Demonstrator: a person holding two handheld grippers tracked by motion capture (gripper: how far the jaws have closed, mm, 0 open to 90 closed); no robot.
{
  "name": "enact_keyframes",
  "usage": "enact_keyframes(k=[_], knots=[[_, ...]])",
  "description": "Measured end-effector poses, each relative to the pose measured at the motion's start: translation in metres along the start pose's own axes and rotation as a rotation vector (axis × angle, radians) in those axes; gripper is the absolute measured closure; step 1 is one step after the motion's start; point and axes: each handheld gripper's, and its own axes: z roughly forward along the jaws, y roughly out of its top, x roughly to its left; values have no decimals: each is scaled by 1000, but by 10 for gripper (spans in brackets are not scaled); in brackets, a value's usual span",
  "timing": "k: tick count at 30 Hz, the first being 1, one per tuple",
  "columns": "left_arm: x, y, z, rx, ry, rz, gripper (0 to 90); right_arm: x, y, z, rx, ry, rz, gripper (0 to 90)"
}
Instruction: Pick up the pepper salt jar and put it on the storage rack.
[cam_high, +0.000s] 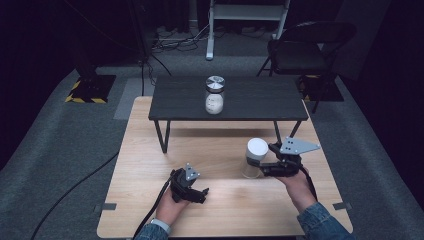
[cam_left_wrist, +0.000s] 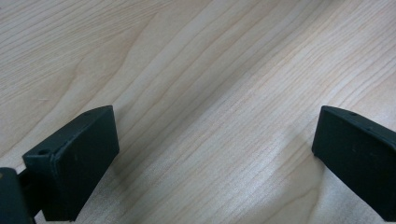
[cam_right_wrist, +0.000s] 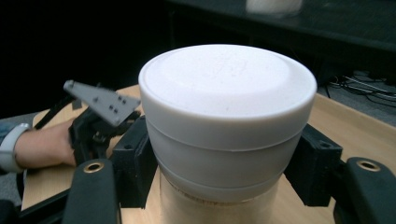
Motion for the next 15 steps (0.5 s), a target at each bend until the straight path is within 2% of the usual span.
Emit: enact_keyframes(k=[6, 11, 15], knots=[[0, 0, 0, 0, 0, 0, 3, -11, 28, -1, -23, -20, 7, 341], [0, 0, 0, -1, 0, 0, 3, -14, 61, 1, -23, -41, -9, 340], [0, 0, 0, 0, 0, 0, 4, -20, 79, 4, -41, -42, 14, 340]])
